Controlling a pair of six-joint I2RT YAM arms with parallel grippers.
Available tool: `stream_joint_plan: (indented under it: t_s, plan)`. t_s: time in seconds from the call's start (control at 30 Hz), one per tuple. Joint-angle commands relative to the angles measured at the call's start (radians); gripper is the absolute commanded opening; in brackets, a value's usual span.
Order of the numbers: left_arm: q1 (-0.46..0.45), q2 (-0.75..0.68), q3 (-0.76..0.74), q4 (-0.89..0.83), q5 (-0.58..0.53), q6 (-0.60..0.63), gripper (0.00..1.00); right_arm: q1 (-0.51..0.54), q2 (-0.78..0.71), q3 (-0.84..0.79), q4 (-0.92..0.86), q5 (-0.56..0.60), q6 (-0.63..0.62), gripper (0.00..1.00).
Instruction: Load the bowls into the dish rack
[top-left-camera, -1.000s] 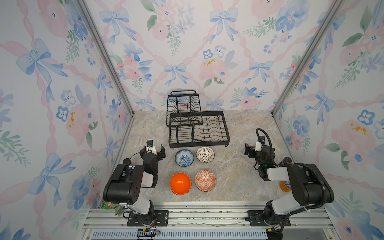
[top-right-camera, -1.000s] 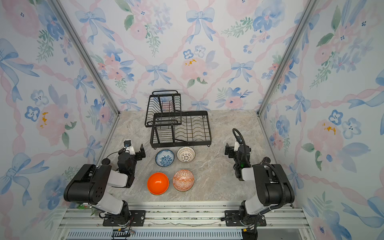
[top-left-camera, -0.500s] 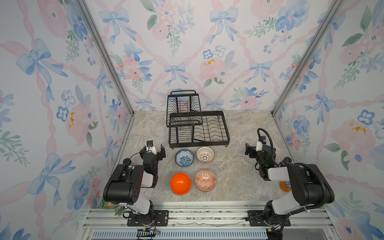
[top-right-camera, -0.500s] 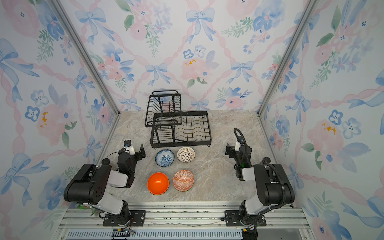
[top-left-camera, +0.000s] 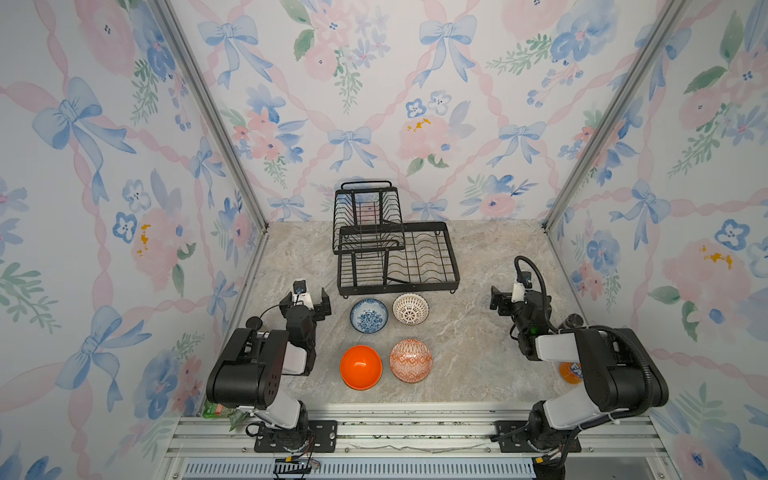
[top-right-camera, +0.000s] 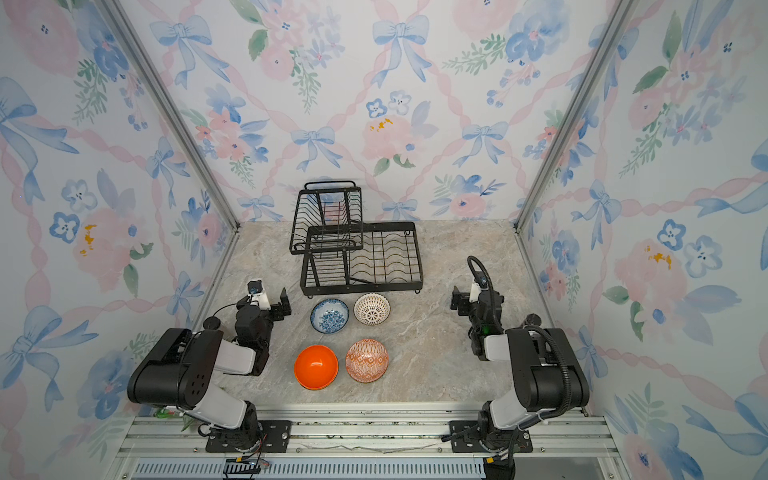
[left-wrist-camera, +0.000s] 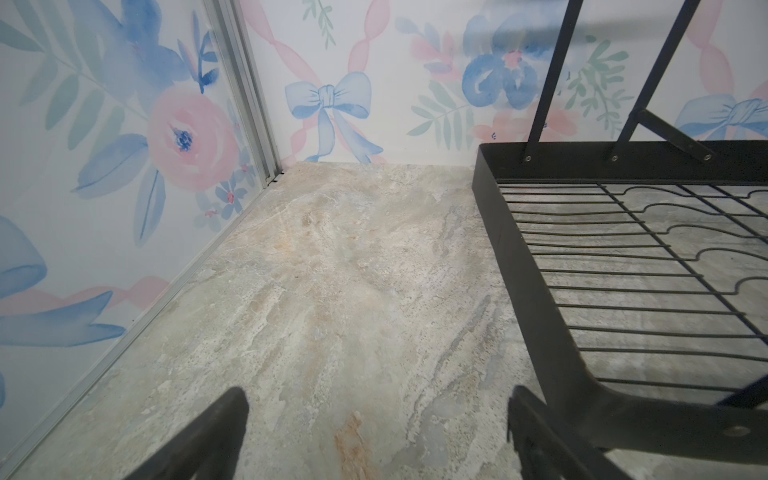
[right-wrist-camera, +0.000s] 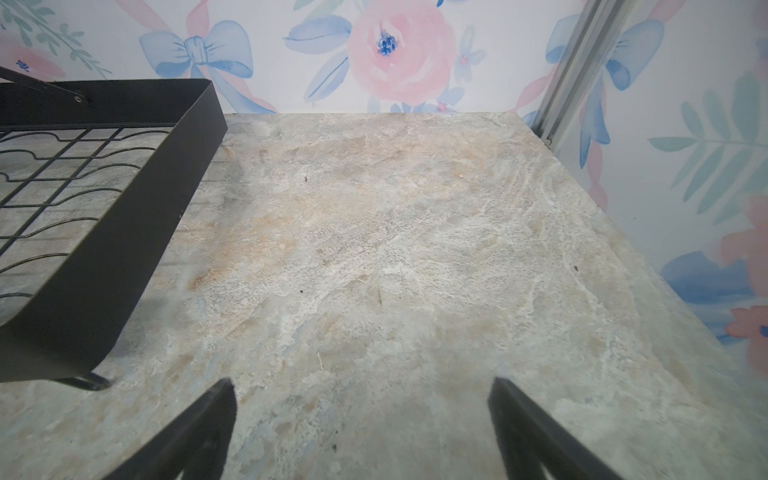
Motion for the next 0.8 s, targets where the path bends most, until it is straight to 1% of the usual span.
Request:
stream_joint_plan:
  t_s: [0.0, 0.03, 0.07, 0.1, 0.17, 0.23, 0.33, 0.4, 0.5, 0.57, 0.7, 0.77]
  plan:
    - [-0.005, -0.030, 0.026, -0.022, -0.008, 0.029, 0.98, 0.010, -0.018, 0.044, -0.056, 0.047, 0.016, 0.97]
    - [-0.005, -0.089, 0.068, -0.155, -0.029, 0.015, 0.98, 0.012, -0.050, 0.067, -0.122, 0.074, 0.022, 0.97]
    - [-0.005, -0.134, 0.098, -0.249, -0.055, 0.001, 0.98, 0.013, -0.080, 0.093, -0.191, 0.086, 0.022, 0.97]
    - [-0.004, -0.171, 0.110, -0.312, -0.068, -0.006, 0.98, 0.017, -0.116, 0.122, -0.288, 0.090, 0.018, 0.97]
    - [-0.006, -0.219, 0.112, -0.325, -0.063, 0.000, 0.98, 0.037, -0.172, 0.155, -0.380, 0.118, 0.003, 0.97]
    - [-0.014, -0.284, 0.163, -0.478, -0.062, -0.030, 0.98, 0.058, -0.243, 0.181, -0.449, 0.133, 0.003, 0.97]
    - [-0.037, -0.377, 0.231, -0.705, -0.072, -0.079, 0.98, 0.087, -0.343, 0.251, -0.622, 0.113, 0.025, 0.97]
    - [-0.053, -0.428, 0.287, -0.850, -0.053, -0.116, 0.98, 0.116, -0.389, 0.308, -0.737, 0.115, 0.035, 0.97]
    - [-0.091, -0.477, 0.370, -1.056, -0.023, -0.171, 0.98, 0.149, -0.416, 0.423, -0.953, 0.110, 0.086, 0.97]
    - [-0.120, -0.499, 0.404, -1.150, -0.021, -0.207, 0.98, 0.169, -0.420, 0.472, -1.063, 0.096, 0.109, 0.97]
    - [-0.174, -0.555, 0.423, -1.256, 0.049, -0.266, 0.98, 0.214, -0.438, 0.522, -1.195, 0.083, 0.141, 0.97]
    - [-0.227, -0.574, 0.432, -1.307, 0.015, -0.273, 0.98, 0.232, -0.449, 0.540, -1.251, 0.076, 0.141, 0.97]
